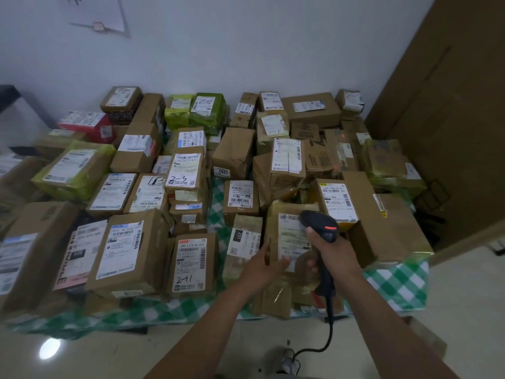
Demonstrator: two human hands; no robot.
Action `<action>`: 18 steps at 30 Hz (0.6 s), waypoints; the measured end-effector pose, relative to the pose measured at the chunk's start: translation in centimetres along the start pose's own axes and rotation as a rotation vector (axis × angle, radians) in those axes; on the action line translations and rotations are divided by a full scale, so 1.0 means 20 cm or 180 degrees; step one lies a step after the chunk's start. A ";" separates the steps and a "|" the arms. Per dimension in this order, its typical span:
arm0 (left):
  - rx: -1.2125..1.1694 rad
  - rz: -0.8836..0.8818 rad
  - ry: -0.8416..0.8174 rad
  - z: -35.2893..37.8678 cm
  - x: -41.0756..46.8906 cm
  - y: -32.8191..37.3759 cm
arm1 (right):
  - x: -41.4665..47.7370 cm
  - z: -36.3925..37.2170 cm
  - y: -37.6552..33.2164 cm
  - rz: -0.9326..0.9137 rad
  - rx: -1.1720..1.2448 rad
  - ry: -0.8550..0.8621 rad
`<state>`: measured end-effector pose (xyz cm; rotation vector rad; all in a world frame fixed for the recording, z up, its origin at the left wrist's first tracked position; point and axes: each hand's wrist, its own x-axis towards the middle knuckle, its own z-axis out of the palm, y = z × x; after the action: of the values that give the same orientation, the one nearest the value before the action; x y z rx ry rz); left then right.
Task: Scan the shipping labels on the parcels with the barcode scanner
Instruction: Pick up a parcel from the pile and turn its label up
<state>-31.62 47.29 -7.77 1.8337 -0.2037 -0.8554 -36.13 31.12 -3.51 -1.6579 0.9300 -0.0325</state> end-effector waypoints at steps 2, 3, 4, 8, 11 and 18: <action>-0.0531 -0.0096 0.0106 -0.02 0.00 -0.02 | -0.01 0.03 -0.03 -0.0079 0.0055 -0.0019; -0.0692 -0.0122 0.0189 -0.05 -0.01 -0.03 | -0.02 0.04 -0.05 -0.0106 0.0083 -0.0060; -0.0812 -0.0077 0.0308 -0.08 -0.02 -0.03 | -0.03 0.06 -0.07 -0.0118 0.0106 -0.0125; -0.1245 -0.0220 0.0946 -0.24 -0.04 -0.06 | -0.07 0.17 -0.14 -0.0185 0.0080 -0.0532; -0.1362 -0.0441 0.1209 -0.37 -0.07 -0.10 | -0.09 0.26 -0.15 -0.0292 -0.0102 -0.0667; -0.0572 -0.0884 0.0414 -0.49 -0.12 -0.09 | -0.03 0.29 -0.22 -0.0486 -0.0123 -0.0457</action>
<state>-27.64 56.62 -6.36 1.7635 0.2091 -0.9090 -31.40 36.17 -1.40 -1.7404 0.6985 0.0010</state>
